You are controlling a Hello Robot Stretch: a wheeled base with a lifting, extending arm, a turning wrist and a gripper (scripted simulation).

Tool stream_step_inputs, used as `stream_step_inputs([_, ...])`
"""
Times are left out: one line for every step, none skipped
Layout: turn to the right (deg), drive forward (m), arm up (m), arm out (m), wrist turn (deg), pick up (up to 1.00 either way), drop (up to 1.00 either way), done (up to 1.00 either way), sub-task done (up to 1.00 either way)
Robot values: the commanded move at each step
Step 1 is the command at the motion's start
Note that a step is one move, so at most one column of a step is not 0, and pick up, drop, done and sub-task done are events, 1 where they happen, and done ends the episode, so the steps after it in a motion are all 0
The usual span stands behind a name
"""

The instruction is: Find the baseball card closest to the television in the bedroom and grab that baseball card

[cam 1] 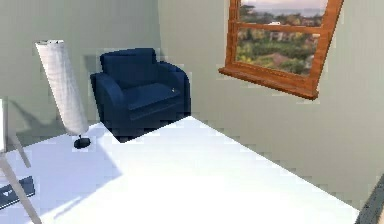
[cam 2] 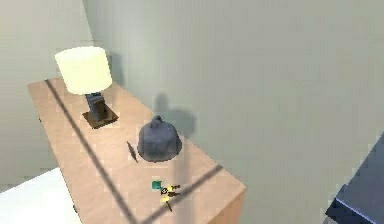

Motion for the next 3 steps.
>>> stream_step_inputs([0.0,0.20,0.00,0.00,0.0,0.00,0.00,0.00,0.00])
stream_step_inputs([36.0,0.00,0.00,0.00,0.0,0.00,0.00,0.00,0.00])
stream_step_inputs([0.0,0.40,0.00,0.00,0.0,0.00,0.00,0.00,0.00])
